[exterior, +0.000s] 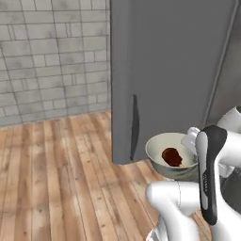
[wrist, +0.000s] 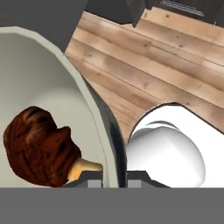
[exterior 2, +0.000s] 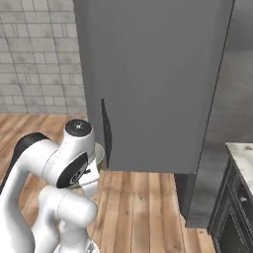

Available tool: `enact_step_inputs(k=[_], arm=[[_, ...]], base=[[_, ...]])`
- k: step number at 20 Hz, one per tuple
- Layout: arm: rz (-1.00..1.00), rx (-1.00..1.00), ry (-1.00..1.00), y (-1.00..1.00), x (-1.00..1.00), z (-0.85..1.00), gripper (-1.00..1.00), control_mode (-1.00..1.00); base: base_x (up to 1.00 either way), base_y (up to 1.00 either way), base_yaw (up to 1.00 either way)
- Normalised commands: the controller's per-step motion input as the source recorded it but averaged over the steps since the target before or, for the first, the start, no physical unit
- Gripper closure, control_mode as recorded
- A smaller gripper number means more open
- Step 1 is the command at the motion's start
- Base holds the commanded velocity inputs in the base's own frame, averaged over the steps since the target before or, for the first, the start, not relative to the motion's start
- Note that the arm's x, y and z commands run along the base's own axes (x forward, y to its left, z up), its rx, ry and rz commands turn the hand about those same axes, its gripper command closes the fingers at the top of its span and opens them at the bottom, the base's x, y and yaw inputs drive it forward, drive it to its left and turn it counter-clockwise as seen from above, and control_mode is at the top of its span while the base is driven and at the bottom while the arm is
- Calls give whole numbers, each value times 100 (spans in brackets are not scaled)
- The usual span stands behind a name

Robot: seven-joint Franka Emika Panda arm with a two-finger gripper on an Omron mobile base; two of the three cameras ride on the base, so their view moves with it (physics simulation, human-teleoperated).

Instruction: Place one of the steaks on the plate and the other in the bowl. Then place the bowl in the fridge.

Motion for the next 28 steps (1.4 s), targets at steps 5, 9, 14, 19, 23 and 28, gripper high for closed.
enact_step_inputs(k=[5,9,14,19,23,28], arm=[[0,0,0,0,0,0,100,100],[0,0,0,0,0,0,100,100],[0,0,0,0,0,0,100,100],[0,0,0,0,0,0,100,100],[0,0,0,0,0,0,100,100],[0,0,0,0,0,0,100,100]], base=[[0,19,72],[0,67,41],[4,96,28],[40,87,1],[58,4,-23],[50,0,-37]])
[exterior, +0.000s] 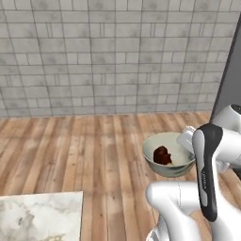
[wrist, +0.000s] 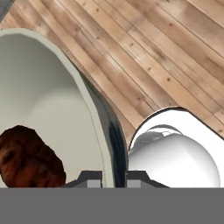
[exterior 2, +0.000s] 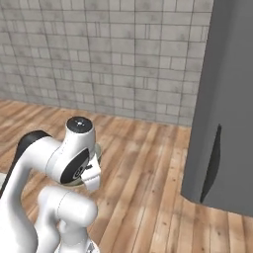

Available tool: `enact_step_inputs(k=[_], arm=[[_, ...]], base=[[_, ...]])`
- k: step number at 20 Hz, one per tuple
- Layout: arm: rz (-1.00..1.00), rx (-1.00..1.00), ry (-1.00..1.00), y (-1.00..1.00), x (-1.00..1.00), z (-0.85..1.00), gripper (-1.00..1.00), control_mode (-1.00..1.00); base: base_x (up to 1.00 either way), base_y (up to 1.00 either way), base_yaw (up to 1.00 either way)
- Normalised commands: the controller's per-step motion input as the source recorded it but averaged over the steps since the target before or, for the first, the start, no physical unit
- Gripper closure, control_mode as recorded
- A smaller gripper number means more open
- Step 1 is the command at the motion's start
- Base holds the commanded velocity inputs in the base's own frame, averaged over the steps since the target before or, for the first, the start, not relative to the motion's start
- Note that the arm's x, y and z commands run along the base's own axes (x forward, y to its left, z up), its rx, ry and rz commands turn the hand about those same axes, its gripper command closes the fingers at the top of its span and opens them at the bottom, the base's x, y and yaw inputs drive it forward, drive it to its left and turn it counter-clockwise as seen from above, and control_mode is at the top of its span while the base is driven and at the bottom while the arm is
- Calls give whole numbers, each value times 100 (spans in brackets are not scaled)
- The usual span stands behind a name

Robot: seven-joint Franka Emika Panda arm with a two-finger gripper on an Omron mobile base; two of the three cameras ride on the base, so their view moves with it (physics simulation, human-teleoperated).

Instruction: Place one of the steaks on the plate and the other in the bowl. Then place the bowl in the fridge.

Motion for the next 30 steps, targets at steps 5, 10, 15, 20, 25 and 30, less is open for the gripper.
enact_step_inputs(k=[5,10,15,20,25,30], arm=[[0,0,0,0,0,0,100,100],[0,0,0,0,0,0,100,100],[0,0,0,0,0,0,100,100],[0,0,0,0,0,0,100,100],[0,0,0,0,0,0,100,100],[0,0,0,0,0,0,100,100]], base=[[20,32,-23],[18,59,-15],[61,32,-7],[81,15,0],[91,15,0],[100,23,0]])
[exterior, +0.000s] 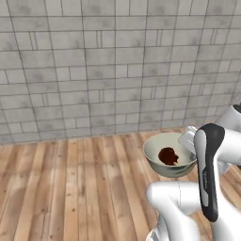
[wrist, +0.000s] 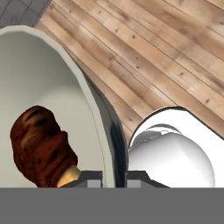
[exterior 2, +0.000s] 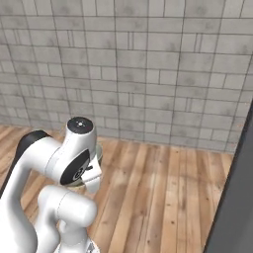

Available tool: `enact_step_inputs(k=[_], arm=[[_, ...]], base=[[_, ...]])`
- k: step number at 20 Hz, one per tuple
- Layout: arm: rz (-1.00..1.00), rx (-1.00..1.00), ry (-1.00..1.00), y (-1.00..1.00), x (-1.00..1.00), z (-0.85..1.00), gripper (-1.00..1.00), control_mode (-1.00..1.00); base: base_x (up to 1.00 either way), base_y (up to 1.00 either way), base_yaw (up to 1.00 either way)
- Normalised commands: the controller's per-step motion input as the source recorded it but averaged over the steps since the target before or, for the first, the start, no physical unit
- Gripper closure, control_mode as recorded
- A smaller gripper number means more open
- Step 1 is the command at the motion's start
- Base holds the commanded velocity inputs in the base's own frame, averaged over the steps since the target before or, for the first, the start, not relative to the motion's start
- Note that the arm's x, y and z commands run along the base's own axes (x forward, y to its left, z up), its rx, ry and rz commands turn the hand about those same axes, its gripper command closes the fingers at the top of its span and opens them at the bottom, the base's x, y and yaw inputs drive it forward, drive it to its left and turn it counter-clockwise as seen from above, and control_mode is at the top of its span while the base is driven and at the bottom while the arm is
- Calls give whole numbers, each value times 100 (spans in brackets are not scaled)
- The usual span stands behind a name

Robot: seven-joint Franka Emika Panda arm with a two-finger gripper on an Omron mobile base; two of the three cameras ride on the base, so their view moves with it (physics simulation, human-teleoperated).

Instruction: Place one of the steaks on the plate and the other in the bowl. Then place the bowl in the fridge.

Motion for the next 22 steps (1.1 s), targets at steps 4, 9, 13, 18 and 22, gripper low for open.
enact_step_inputs(k=[4,9,13,18,22], arm=[[0,0,0,0,0,0,100,100],[0,0,0,0,0,0,100,100],[0,0,0,0,0,0,100,100],[0,0,0,0,0,0,100,100],[0,0,0,0,0,0,100,100]], base=[[97,29,-4],[100,54,-25],[100,75,-58],[75,42,-79],[39,16,-90]])
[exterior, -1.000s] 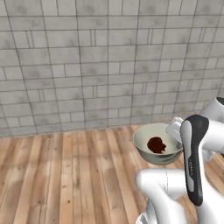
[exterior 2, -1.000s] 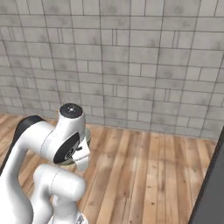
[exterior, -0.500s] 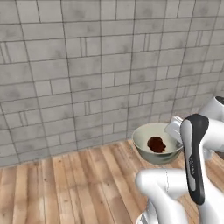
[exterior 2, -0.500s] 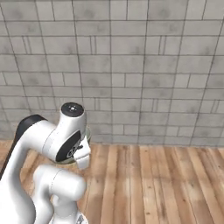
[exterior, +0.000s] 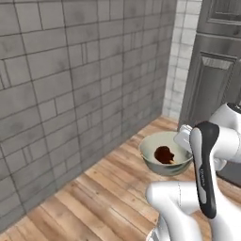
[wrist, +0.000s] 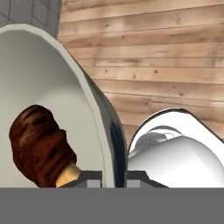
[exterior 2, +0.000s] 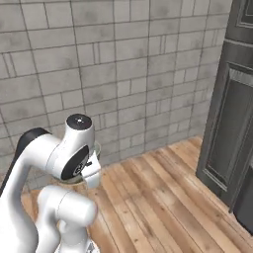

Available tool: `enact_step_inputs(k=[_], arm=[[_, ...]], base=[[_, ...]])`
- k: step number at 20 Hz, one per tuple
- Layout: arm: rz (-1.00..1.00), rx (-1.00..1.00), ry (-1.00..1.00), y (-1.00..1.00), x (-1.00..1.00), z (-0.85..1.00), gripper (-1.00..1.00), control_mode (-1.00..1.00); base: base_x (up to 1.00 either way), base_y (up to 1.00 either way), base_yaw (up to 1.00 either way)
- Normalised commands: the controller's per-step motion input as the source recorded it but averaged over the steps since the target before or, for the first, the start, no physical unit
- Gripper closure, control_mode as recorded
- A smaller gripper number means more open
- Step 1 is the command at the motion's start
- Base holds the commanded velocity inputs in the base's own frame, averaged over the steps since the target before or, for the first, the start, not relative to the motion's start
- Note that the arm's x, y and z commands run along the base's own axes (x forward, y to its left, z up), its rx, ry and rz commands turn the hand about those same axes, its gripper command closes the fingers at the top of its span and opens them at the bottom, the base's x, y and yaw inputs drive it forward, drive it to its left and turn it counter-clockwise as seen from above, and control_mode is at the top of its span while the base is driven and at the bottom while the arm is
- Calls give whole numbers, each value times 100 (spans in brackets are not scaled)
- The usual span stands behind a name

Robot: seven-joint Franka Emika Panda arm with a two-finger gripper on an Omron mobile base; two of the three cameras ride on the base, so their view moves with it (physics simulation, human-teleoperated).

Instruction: Place one of the steaks on the plate and the other in the bowl. Then place the bowl in the fridge.

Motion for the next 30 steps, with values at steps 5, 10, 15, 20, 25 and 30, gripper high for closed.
enact_step_inputs(k=[5,10,15,20,25,30], arm=[[0,0,0,0,0,0,100,100],[0,0,0,0,0,0,100,100],[0,0,0,0,0,0,100,100],[0,0,0,0,0,0,100,100],[0,0,0,0,0,0,100,100],[0,0,0,0,0,0,100,100]], base=[[8,0,-98],[11,2,-97],[22,13,-94],[16,89,-56],[14,100,-43],[53,87,-35]])
